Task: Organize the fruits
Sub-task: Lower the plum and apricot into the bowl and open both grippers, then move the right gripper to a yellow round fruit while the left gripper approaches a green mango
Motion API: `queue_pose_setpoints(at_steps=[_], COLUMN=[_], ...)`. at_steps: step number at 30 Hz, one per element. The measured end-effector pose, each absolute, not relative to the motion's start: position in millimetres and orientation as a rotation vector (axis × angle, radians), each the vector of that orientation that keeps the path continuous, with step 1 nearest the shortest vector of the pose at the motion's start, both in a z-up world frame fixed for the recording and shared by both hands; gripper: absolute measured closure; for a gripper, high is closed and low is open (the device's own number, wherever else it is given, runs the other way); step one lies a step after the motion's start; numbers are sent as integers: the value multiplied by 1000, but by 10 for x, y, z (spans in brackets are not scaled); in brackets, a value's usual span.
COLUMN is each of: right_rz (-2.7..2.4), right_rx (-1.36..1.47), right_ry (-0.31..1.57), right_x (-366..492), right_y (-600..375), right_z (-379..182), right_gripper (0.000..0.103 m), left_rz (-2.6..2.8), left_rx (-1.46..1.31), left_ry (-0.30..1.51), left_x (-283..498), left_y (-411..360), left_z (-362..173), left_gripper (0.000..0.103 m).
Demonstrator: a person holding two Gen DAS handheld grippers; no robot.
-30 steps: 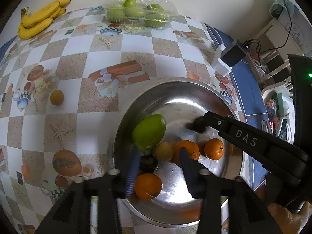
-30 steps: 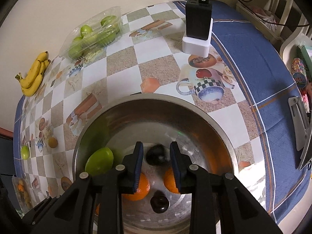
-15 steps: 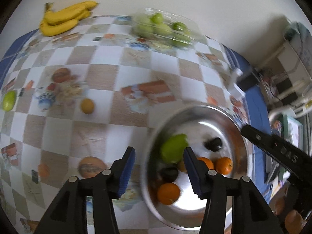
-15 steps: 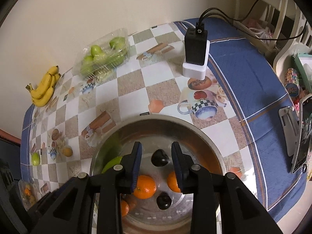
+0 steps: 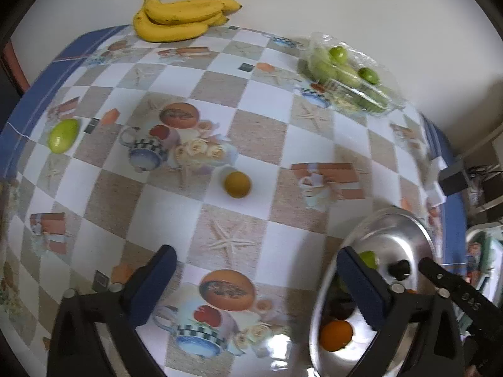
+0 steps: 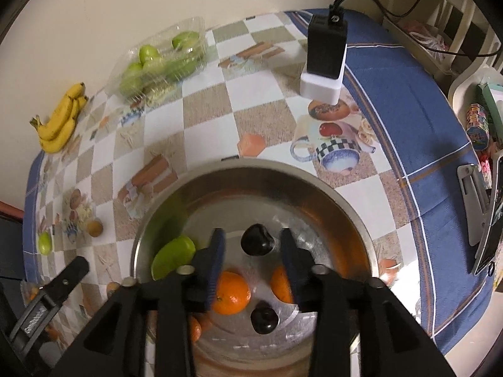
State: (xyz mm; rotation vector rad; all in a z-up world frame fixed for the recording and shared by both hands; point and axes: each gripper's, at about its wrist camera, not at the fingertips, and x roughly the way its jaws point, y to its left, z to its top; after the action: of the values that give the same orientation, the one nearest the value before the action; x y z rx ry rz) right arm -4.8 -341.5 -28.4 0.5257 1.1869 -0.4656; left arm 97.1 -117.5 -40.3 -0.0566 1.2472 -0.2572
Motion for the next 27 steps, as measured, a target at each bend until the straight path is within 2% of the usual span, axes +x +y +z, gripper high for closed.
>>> queue_pose_setpoints(at_steps=[5,7,8,9,13,20,22,27], right_rz=[-465,-465,-467,-469,-466,-470,-473,-466], right_rx=[517,513,511,510,501,472,460,457], right_ry=[1206,1216,1219,1218,1217,1203,1199,1198], right_x=[-11,-1,3,5,18,32,40,57], right_y=[-3390,-3385,-3385,-3384,-3376,-3342,-3330,-3304], right_z=[-360,-394,-410,-416,-423,-404,-397,-406], right_gripper=[46,37,30,28,23,21,2,0], left_rz=[-238,-229,-227,-225,-213,-196,-194,-196], left_rx=[-14,-11,-10,-11,-19,-8,-5,4], left_ry=[1254,1254,1253,1252,1248,1229,1222,1213], left_x=[970,973,975,975,988,997,1003,1011], left_y=[-1183,-1180,-1179,-1175,-1147,-1126,-1120,-1107], left_z=[-494,-516,-520,-518,-519,-491,-478,-457], left_gripper=[0,0,0,0,0,0,0,0])
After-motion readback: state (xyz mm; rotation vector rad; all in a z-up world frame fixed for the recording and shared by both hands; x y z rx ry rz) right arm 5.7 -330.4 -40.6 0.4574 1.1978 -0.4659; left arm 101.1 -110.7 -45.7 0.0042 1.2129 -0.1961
